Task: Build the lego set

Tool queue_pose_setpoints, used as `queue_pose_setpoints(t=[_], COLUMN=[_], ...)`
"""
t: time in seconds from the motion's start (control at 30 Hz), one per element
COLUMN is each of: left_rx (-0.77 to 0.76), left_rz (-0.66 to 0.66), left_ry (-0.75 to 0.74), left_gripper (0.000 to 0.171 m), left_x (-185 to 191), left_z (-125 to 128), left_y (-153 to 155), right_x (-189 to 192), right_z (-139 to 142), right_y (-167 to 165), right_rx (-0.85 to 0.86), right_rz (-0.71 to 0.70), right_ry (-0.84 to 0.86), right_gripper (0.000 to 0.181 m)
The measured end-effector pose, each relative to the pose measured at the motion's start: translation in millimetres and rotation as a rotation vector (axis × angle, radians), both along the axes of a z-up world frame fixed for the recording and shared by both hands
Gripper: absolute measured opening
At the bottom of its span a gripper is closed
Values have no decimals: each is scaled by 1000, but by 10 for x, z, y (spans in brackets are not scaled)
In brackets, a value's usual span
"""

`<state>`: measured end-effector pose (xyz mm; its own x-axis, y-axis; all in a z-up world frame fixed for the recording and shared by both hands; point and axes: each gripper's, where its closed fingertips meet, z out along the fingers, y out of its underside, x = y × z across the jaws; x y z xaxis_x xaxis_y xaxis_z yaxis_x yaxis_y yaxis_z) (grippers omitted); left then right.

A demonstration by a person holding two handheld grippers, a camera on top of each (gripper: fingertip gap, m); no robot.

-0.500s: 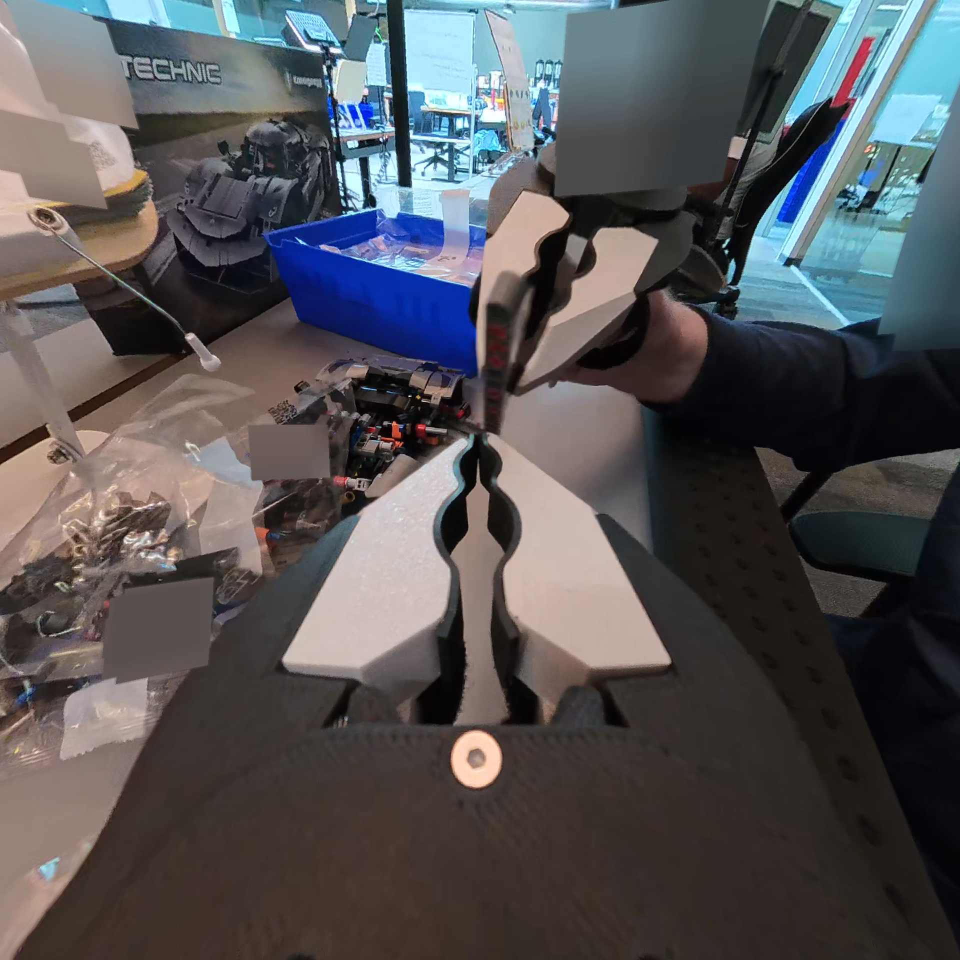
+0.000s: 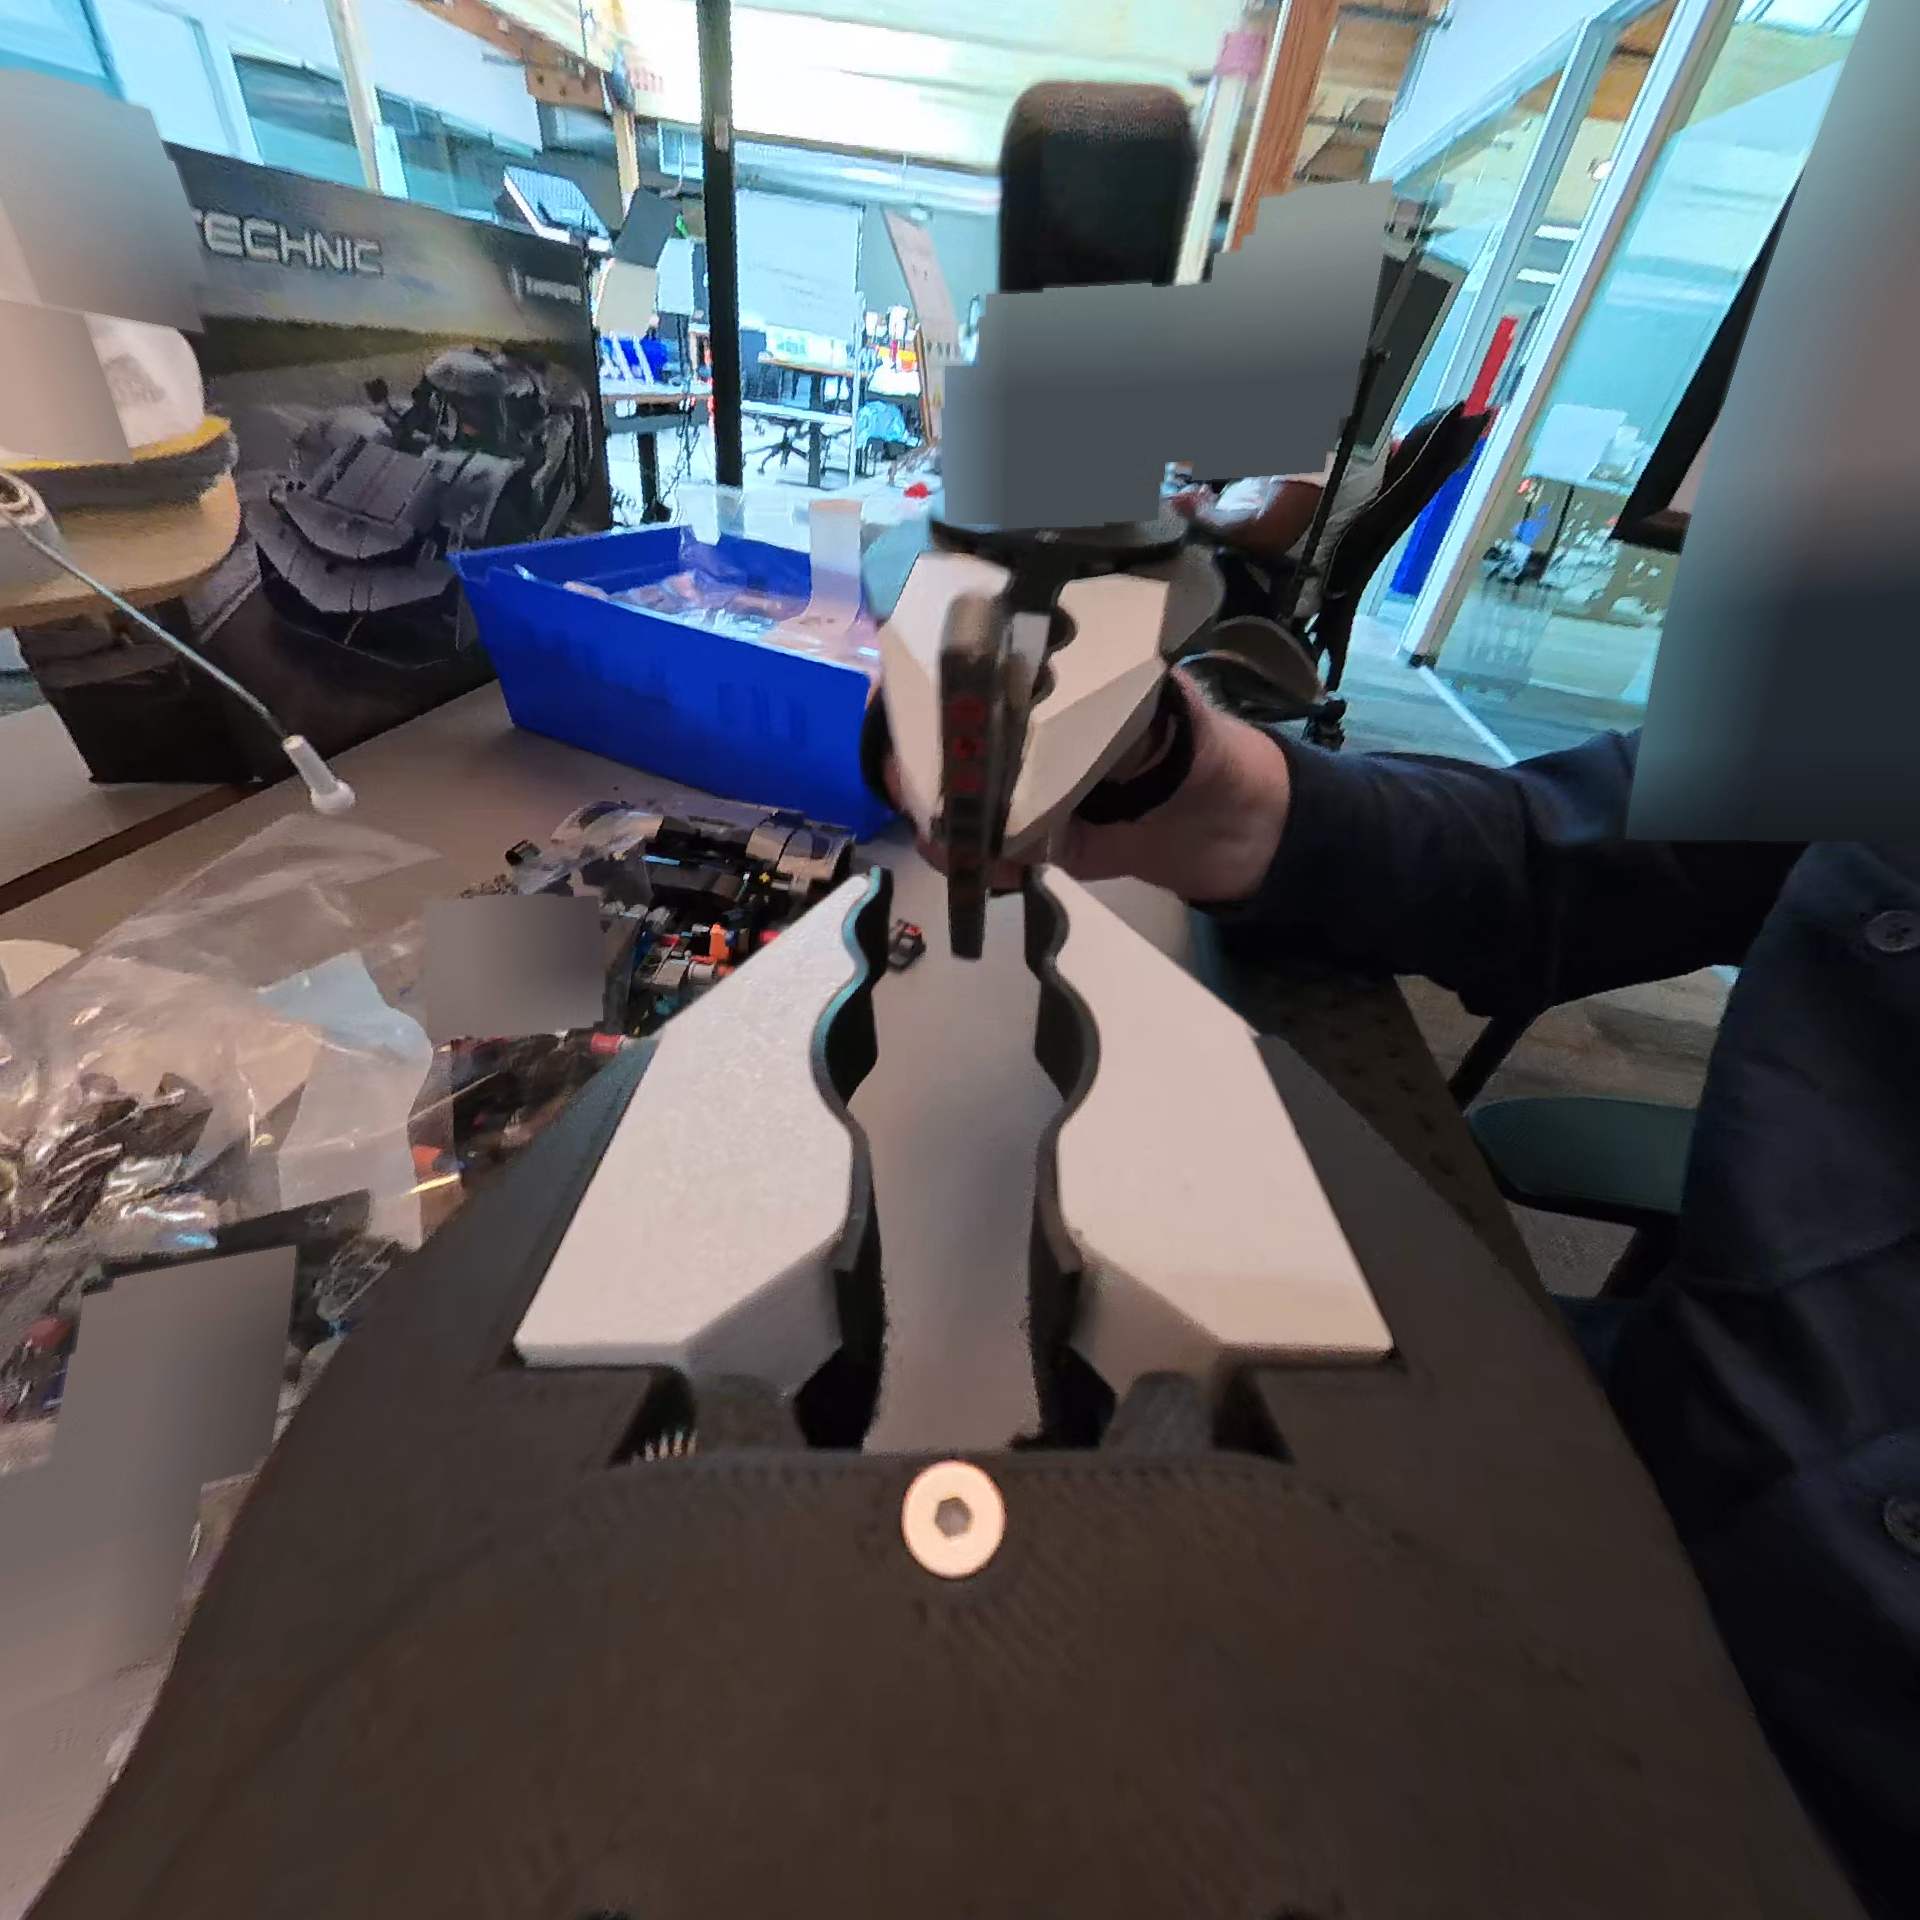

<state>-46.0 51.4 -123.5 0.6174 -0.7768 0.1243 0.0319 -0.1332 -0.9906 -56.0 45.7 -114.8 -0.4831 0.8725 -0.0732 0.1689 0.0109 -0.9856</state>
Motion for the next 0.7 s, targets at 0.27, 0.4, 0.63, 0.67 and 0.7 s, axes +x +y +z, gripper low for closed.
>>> queue_pose_setpoints(t=[0.27,0.4,0.63,0.67,0.7], left_rx=[20,8,37,38,40], left_rz=[-7,-67,-151,-154,-162], left_ry=[0,9,58,59,42], left_gripper=[17,15,5,5,5], left_x=[15,51,149,154,162], left_z=[42,26,25,24,46], left_y=[-37,-117,-266,-276,-288], right_x=[-8,56,197,204,218], right_z=[-47,-60,-35,-24,4], right_y=[-29,-117,-251,-263,-283], right_rx=[17,-2,-60,-46,-39], right_rz=[14,94,236,235,239], right_ry=[-13,-41,-50,-43,-29], right_gripper=[6,6,7,7,7])
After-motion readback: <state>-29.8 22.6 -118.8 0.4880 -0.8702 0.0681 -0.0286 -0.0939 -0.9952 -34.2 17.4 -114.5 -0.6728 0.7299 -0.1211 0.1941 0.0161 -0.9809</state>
